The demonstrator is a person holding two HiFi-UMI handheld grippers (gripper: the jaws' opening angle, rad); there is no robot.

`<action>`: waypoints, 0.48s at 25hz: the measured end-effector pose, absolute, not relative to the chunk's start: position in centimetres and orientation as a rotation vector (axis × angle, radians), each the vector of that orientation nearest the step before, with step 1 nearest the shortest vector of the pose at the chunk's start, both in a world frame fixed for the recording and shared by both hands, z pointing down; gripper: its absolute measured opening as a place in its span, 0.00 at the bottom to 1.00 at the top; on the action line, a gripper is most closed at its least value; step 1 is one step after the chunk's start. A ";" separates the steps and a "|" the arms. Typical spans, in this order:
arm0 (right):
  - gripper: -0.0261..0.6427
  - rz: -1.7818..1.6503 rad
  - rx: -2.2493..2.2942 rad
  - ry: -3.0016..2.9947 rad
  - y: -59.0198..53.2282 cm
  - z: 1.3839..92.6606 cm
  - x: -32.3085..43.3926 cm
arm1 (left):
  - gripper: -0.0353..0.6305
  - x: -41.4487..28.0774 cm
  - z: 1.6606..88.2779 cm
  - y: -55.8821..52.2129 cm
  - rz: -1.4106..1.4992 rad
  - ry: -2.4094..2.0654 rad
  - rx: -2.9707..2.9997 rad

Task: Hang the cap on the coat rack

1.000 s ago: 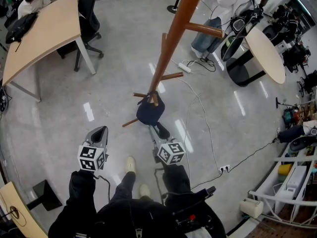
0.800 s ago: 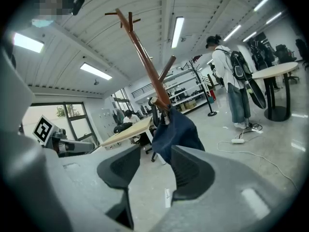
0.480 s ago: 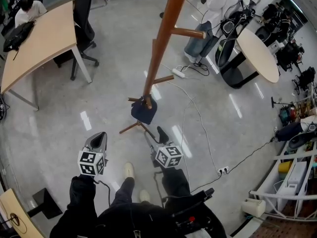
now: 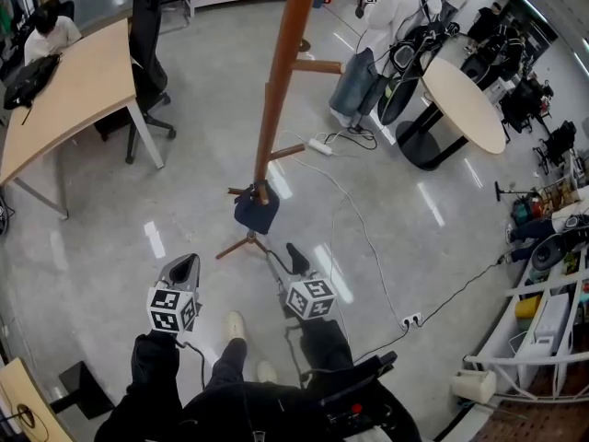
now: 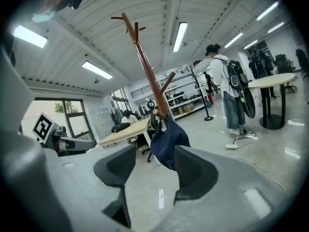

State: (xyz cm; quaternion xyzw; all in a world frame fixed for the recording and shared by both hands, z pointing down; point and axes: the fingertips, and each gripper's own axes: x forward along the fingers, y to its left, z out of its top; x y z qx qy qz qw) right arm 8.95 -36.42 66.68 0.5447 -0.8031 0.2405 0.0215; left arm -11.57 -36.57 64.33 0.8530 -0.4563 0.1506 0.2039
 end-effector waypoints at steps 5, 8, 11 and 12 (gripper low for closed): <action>0.35 0.715 1.687 -2.488 -35.4 65.7 9.4 | 0.05 -10.6 63.5 -35.7 0.408 -1.266 2.399; 0.25 0.679 1.709 -2.485 -34.4 65.1 10.0 | 0.05 -9.9 63.3 -34.8 0.398 -1.257 2.411; 0.21 0.672 1.720 -2.485 -33.5 64.7 10.3 | 0.05 -9.3 63.1 -33.8 0.401 -1.246 2.424; 0.19 0.670 1.722 -2.486 -33.3 64.5 10.4 | 0.05 -9.2 63.0 -33.6 0.401 -1.243 2.428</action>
